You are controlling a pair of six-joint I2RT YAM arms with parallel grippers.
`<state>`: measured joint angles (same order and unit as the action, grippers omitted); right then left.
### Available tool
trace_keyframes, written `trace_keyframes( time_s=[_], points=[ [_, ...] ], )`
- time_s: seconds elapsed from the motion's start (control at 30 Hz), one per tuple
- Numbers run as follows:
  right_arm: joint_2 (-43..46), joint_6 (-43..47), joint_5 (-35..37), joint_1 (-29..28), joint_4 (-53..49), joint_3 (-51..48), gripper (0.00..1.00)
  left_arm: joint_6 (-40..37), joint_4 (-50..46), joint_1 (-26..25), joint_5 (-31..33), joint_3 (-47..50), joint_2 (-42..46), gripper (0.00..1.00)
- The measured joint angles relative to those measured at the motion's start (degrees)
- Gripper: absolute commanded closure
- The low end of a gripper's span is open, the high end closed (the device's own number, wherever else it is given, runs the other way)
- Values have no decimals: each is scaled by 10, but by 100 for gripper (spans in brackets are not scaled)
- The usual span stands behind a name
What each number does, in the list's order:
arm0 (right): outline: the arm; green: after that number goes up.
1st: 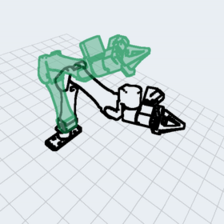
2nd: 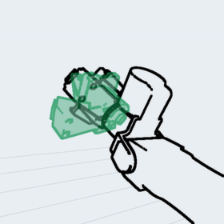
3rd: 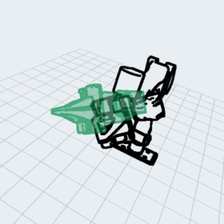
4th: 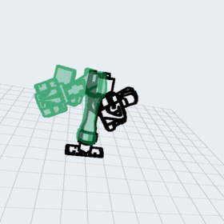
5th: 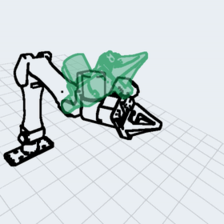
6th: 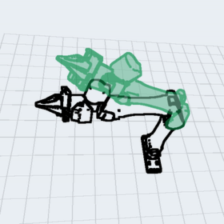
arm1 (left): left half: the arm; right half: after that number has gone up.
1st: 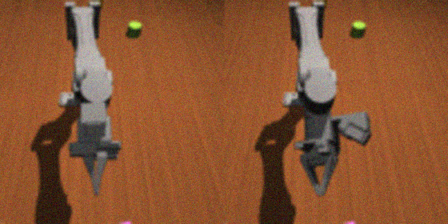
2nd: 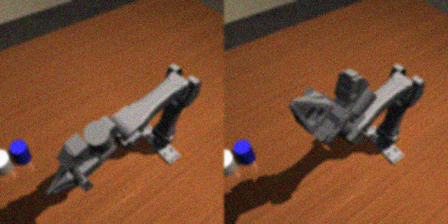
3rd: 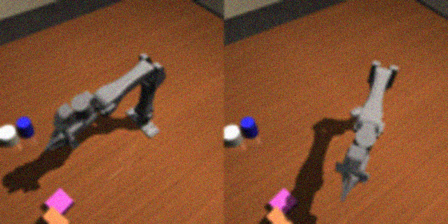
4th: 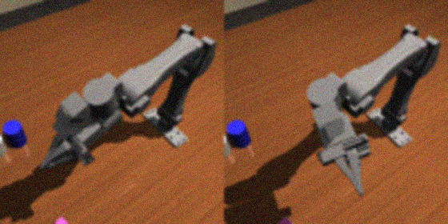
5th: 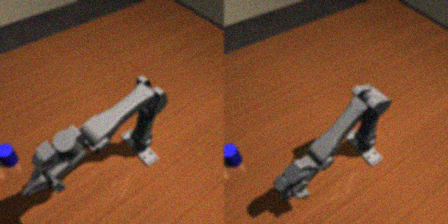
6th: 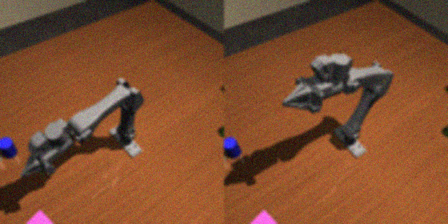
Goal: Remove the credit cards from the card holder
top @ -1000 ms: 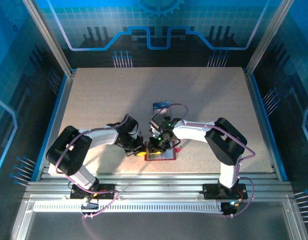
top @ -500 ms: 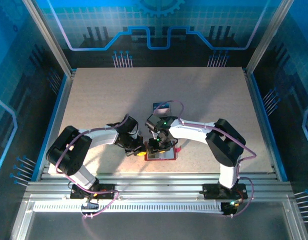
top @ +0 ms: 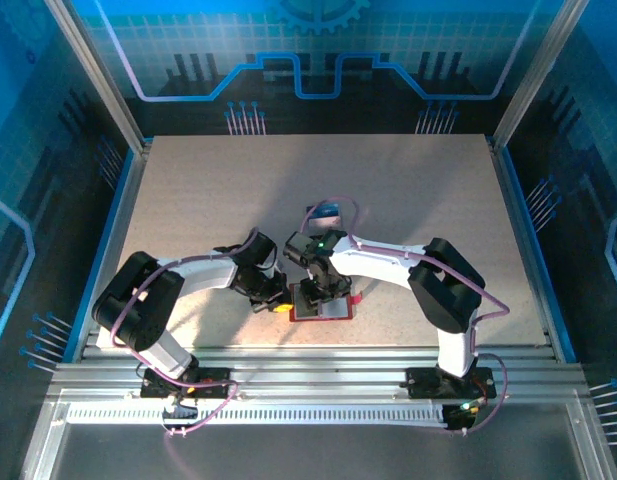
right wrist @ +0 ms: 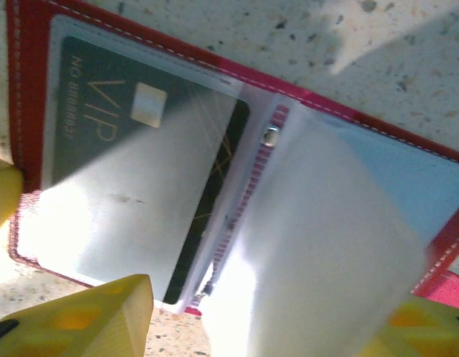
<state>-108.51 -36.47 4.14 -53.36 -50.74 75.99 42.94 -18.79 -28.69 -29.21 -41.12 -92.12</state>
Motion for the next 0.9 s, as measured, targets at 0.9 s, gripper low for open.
trace_keyframes(
  time_s=[0.9],
  points=[
    [113, 3, 30, 62, -17, -88, 48, -9, -25, -3, 4, -51, -1, 100]
  ],
)
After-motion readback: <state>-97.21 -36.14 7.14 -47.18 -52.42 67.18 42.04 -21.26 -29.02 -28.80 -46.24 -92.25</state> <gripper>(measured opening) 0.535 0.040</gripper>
